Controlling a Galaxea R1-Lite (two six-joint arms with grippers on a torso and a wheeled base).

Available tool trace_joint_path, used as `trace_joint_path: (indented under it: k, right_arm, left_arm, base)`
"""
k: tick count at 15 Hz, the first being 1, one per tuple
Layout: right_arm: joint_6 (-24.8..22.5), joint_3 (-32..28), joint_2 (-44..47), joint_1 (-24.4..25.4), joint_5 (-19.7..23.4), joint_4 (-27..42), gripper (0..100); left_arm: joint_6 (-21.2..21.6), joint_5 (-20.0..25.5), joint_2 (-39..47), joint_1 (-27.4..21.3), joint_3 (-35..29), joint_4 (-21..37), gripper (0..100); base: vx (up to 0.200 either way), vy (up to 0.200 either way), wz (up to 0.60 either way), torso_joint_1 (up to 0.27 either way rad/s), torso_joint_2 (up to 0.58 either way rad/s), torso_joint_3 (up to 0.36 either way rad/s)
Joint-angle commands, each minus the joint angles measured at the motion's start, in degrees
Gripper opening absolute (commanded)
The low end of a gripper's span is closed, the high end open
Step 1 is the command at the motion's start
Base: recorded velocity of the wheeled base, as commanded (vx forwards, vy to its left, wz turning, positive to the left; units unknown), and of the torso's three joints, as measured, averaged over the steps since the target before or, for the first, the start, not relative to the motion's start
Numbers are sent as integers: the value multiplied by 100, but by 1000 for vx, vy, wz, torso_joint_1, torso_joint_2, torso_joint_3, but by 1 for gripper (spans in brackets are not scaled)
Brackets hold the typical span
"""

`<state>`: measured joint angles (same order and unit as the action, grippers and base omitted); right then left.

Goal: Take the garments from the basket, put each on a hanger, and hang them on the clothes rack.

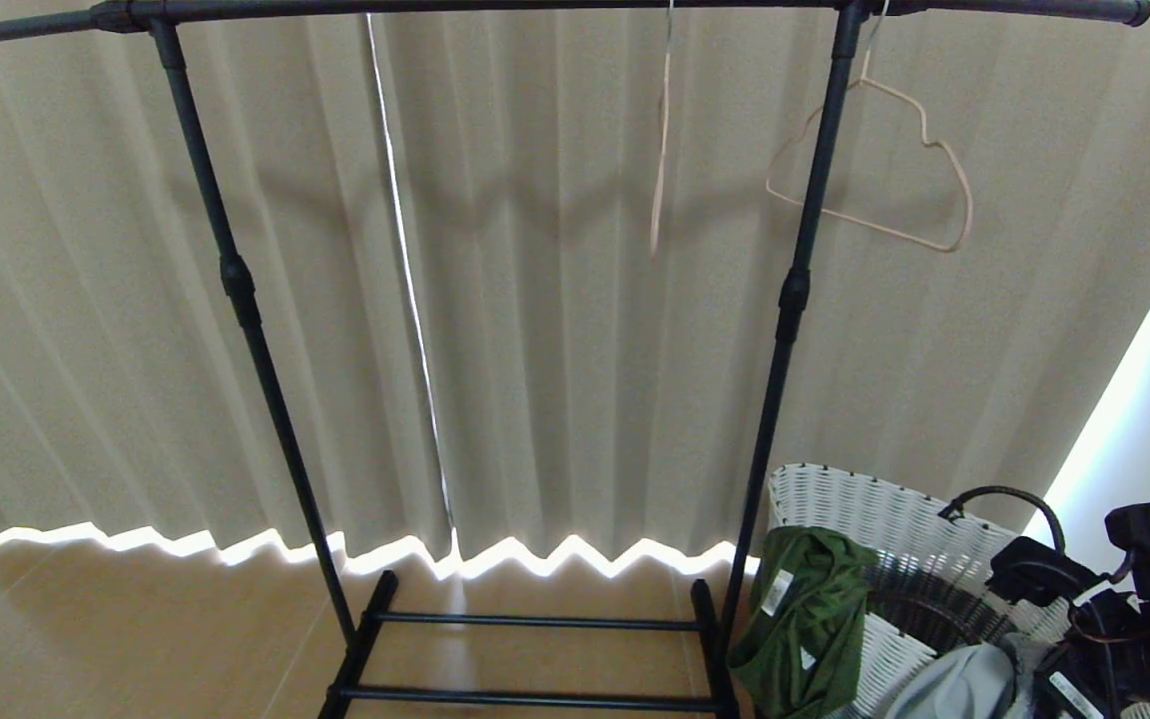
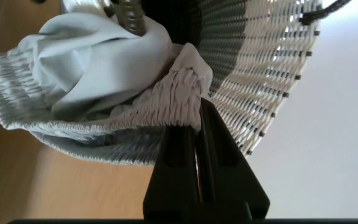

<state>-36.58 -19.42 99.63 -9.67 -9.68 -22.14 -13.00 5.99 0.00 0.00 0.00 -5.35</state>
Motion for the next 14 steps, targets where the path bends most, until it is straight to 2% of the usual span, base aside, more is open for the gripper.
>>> trace_joint_path:
  k: [1,5,7,8,12,14]
  right_arm:
    - [2,52,-278,-88,1,-1,0]
    - [64,272,-2088,-193,115,-19,0]
    - [406,167,-2976,-193,344,-19,0]
    - [749,79,-3407,-193,564,-19,0]
    - [1470,-115,-4303,-185,1047,-10,0]
    - [1505,-88,-4470,-176,1170,-10,0]
  left_arm:
    - [-1,-1,0,0,0,-1,100]
    - [-1,-1,0,0,0,-1,100]
    - [-1,-1,0,0,0,-1,100]
    - [-1,-1,0,0,0,-1,100]
    - [-1,-1,0,0,0,-1,100]
    - [8,-1,0,0,0,-1,100]
  base:
    - [0,0,0,0,0,0]
    - [0,0,0,0,0,0]
    - [0,0,0,0,0,0]
    - [0,0,0,0,0,0]
    - [0,0,0,0,0,0]
    - [0,0,0,0,0,0]
